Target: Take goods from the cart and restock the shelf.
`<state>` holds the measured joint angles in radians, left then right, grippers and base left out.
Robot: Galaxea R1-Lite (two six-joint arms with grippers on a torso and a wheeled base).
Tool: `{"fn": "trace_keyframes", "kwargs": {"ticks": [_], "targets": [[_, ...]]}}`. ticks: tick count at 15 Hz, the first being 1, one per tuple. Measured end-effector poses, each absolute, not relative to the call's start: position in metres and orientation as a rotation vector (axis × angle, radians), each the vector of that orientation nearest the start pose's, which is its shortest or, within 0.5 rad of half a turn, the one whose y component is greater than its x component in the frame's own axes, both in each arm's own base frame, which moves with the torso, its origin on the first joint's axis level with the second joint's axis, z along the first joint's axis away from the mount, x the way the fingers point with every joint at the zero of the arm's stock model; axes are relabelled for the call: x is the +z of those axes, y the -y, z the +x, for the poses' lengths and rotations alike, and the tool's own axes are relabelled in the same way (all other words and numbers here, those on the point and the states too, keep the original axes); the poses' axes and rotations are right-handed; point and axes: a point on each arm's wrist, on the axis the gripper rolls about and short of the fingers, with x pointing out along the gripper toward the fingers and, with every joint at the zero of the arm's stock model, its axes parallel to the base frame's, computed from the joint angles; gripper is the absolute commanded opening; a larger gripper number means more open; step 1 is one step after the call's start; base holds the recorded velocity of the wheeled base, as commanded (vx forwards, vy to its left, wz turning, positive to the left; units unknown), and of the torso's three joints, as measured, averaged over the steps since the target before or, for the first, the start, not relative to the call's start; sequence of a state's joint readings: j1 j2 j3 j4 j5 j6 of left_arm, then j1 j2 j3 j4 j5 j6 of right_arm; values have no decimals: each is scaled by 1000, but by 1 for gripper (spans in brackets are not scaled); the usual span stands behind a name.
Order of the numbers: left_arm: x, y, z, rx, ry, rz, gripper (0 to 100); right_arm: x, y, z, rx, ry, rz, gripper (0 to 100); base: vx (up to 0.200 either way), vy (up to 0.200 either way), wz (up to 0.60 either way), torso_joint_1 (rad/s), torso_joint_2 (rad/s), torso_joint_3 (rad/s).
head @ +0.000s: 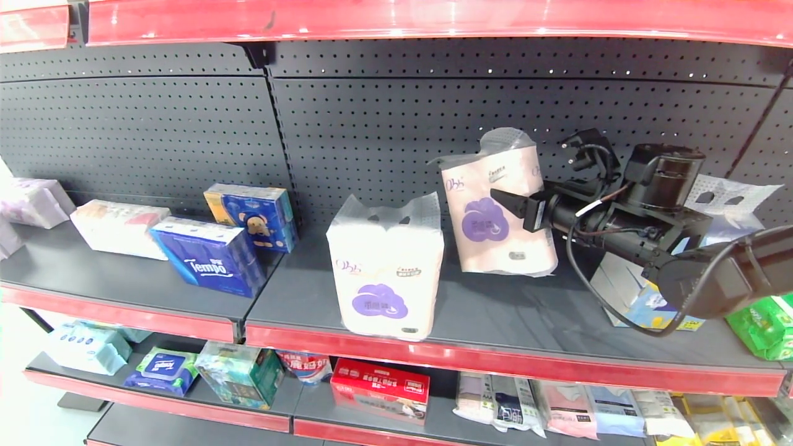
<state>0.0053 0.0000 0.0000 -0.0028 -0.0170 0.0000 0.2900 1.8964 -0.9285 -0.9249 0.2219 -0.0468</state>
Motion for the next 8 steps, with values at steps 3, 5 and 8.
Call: {"fn": "trace_keyframes", "kwargs": {"ticks": [3,5,8], "targets": [[76,1,-23,-11,3,0,100,176,-111,347,566,-10,-34,0,0,0,0,0,0,0],[76,1,-23,-11,3,0,100,174,-112,351,570,-3,-33,0,0,0,0,0,0,0],[76,1,-23,-12,3,0,100,171,-115,359,574,18,-33,0,0,0,0,0,0,0]]}}
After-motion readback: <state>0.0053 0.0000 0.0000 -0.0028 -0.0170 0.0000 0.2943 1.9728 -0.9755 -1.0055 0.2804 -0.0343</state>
